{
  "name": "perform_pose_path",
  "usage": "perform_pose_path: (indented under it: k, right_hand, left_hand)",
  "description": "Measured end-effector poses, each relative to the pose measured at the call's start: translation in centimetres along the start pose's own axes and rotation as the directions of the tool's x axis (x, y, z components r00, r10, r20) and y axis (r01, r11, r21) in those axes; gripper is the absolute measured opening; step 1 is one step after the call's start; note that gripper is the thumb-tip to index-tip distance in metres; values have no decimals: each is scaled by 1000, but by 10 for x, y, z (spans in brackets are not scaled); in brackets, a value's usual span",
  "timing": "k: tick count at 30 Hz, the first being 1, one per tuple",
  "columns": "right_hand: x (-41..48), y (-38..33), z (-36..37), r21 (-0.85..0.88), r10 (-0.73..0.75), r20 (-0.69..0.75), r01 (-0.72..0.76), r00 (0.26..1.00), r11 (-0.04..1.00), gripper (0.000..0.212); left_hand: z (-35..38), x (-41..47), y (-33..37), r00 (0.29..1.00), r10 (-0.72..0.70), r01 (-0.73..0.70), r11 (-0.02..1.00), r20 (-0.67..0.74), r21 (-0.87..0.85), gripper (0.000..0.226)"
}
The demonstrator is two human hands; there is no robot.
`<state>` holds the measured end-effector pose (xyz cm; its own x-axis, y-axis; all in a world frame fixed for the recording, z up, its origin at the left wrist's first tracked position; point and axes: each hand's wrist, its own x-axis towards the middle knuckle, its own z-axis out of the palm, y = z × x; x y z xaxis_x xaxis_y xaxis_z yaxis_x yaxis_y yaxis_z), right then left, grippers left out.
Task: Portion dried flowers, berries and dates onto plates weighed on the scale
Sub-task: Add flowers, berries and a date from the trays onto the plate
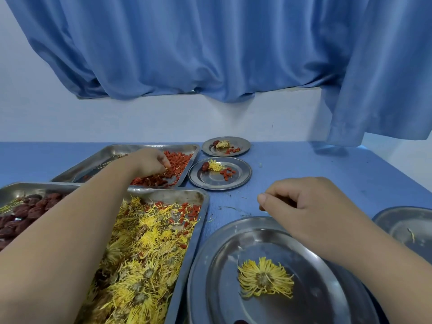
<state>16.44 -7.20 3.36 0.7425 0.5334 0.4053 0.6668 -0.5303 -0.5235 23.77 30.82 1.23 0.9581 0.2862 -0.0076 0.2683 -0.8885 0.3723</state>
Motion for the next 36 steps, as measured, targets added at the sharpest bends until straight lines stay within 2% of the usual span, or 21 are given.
perform_pose_path:
  k: [4,7,11,15,19,20,23,26,32,36]
  right_hand:
    - [1,4,3,-31,7,10,-7,1000,1000,39]
    - [1,6,4,-31,18,18,-17,1000,999,38]
    - [1,7,5,-46,18,27,-17,999,999,37]
    - [1,4,4,-50,13,32,-11,999,999,36]
    - [0,2,5,-37,13,39,-12,999,999,36]
    - [0,2,5,-36,17,39,-15,999,999,36]
    - [0,2,3,-17,23,28,-23,999,1000,36]
    - [1,4,2,-5,26,16,-26,1000,1000,35]
    - [1,6,4,4,29,27,-29,999,1000,34]
    - [2,6,7,2,41,46,-41,998,999,36]
  left_hand:
    - [11,12,0,987,-101,81,984,124,158,22]
    - [19,14,5,976,-144,110,974,165,196,40]
    - [24,11,17,936,-181,78,943,301,324,47]
    - [15,10,21,947,-172,106,964,272,243,35]
    - [6,13,16,968,-148,152,988,203,-1,17]
    - [4,13,14,973,-149,153,988,176,-7,17]
    - [8,10,14,975,-169,138,970,147,199,27]
    - [17,7,22,945,-202,85,911,258,404,38]
    - [17,7,38,921,-238,141,942,310,306,35]
    - [14,6,44,922,-222,124,946,318,300,32]
